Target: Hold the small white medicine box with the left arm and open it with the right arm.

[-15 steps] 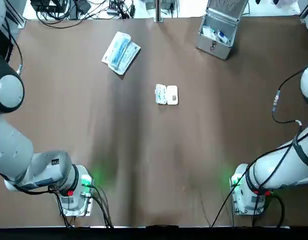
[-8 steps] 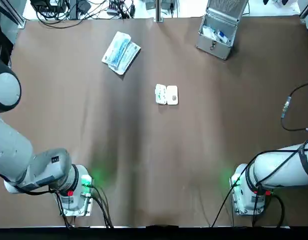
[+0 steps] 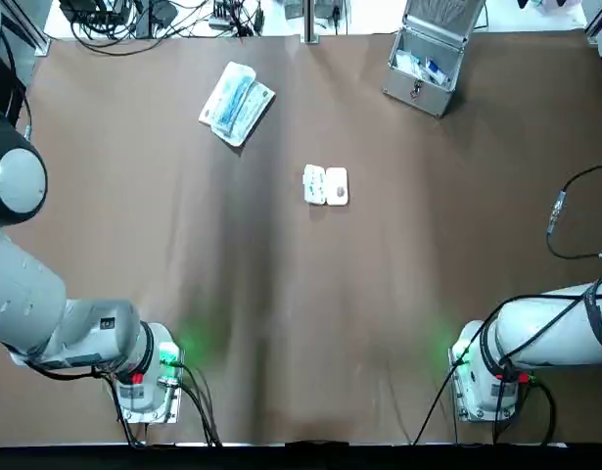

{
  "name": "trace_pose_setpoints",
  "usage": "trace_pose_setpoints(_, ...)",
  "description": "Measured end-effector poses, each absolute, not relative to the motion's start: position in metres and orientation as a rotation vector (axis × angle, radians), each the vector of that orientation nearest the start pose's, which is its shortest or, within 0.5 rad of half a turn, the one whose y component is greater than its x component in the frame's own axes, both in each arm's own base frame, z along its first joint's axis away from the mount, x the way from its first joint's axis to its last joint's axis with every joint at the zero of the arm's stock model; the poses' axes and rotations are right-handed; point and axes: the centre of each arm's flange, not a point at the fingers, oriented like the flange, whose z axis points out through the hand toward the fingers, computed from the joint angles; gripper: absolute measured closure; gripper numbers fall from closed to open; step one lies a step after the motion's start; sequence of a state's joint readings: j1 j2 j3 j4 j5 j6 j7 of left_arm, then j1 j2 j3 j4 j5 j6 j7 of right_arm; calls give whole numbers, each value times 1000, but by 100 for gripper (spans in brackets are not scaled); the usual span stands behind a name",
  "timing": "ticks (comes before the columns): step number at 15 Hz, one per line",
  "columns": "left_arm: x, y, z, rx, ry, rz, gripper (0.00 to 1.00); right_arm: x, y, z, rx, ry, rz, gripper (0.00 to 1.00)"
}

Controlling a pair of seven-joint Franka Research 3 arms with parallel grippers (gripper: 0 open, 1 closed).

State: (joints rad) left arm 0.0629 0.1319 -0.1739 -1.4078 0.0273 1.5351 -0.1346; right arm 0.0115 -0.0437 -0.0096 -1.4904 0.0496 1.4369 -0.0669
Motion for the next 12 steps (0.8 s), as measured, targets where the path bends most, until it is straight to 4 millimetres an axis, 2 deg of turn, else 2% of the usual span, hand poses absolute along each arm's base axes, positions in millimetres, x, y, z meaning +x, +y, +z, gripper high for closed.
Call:
trace_pose_setpoints(4,581,-49,632,-3150,-26,-29,0,532,5,683,-3092,-111,-97,1)
trace_pose_setpoints(12,580,-51,630,-3149,-18,-26,0,531,-17,675,-3165,-61,-65,1)
